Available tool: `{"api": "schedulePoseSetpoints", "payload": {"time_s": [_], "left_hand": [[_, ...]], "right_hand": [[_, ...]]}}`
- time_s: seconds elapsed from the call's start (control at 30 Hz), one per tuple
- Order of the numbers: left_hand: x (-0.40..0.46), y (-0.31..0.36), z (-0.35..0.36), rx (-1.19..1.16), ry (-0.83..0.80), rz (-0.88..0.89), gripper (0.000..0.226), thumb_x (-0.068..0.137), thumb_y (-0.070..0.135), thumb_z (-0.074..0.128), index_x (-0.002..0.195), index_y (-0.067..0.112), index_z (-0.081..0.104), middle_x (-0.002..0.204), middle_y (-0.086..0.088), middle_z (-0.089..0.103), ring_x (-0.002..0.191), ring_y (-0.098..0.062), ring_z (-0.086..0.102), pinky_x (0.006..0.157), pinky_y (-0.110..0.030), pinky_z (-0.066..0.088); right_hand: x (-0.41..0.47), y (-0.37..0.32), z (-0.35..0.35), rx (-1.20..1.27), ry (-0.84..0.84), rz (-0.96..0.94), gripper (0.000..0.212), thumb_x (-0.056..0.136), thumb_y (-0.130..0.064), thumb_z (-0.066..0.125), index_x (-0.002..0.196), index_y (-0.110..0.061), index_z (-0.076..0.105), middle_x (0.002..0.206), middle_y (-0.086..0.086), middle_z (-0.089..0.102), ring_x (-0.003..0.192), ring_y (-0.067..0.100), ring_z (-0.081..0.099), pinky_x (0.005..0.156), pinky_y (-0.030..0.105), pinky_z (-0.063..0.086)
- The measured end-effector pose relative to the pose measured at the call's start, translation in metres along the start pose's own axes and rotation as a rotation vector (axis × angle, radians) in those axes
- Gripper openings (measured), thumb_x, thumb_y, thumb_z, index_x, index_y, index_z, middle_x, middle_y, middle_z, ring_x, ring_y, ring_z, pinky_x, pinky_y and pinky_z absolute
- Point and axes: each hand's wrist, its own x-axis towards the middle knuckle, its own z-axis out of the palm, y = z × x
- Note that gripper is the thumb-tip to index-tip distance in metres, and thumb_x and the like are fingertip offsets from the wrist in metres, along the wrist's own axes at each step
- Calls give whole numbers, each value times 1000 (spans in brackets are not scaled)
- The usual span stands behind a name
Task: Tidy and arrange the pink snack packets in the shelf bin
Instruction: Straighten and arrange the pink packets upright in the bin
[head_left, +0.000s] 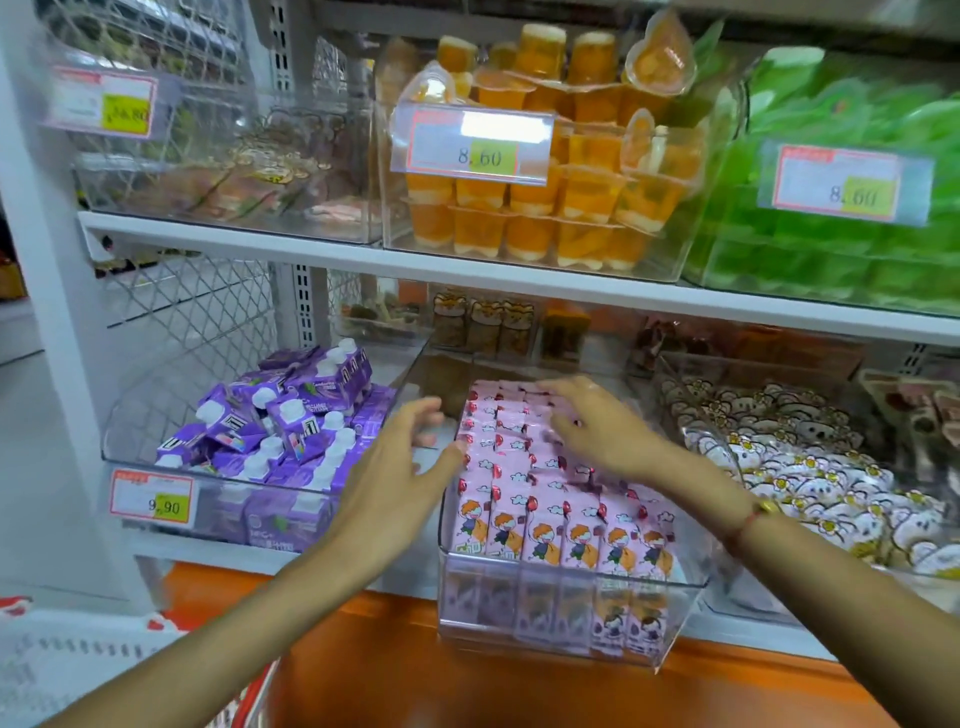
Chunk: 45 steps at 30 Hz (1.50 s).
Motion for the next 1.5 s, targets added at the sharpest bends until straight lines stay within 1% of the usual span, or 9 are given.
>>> {"api": "schedulePoseSetpoints", "payload": {"time_s": [0.13,0.33,0.47,0.6,0.8,1.03,1.17,1.3,1.5], "left_hand": [[21,16,1,194,61,277,41,86,14,66,124,24,55,115,12,56,101,-2,54,80,-10,39],[85,41,43,488,-193,497,30,91,6,56,116,21,63,114,4,66,99,-7,60,87,-24,49],[122,35,76,803,-358,337,30,97,19,48,125,17,60,127,-7,62,114,-26,58,96,-40,48],[137,27,89,914,-450,204,31,98,26,50,125,16,60,127,-9,61,114,-28,57,96,-38,47],[144,30,88,772,-349,126,20,96,26,54,107,15,66,115,-8,66,103,-26,60,88,-35,50],[121,50,89,141,88,-57,16,99,18,45,101,21,61,113,-8,66,98,-31,63,78,-34,50],[85,60,71,-88,273,7,17,100,23,46,109,15,57,107,-5,65,100,-26,62,84,-38,51],[46,63,42,-288,355,113,10,99,24,50,92,29,55,91,4,64,90,-14,63,83,-39,54],[8,55,23,-314,356,185,9,97,21,54,100,16,61,82,1,62,69,-3,55,64,-14,45]], "right_hand": [[-77,-11,6,-172,57,-194,47,100,-40,39,144,-25,38,150,-2,36,135,16,35,105,25,26],[-91,-12,13,-211,40,-190,49,101,-39,33,148,-28,28,145,-6,42,127,14,40,97,24,27],[-92,-8,18,-181,52,-189,48,101,-41,32,147,-29,29,141,-6,45,122,13,42,96,24,29],[-90,-7,20,-170,71,-197,48,100,-42,31,147,-30,30,140,-6,46,123,13,43,101,28,32],[-90,-7,20,-146,75,-191,49,100,-42,31,147,-30,29,144,-5,44,128,14,41,104,30,31],[-91,-7,19,-132,74,-189,48,100,-42,32,147,-31,30,142,-6,45,126,14,41,102,28,31],[-90,-5,19,-137,84,-194,47,100,-42,32,146,-33,32,144,-7,44,127,14,42,102,28,32],[-90,-5,18,-114,104,-204,42,100,-41,35,141,-32,41,137,-8,50,120,12,45,89,24,33],[-89,-23,8,516,321,14,24,98,-44,38,107,-28,54,104,-15,59,96,1,54,80,25,44]]}}
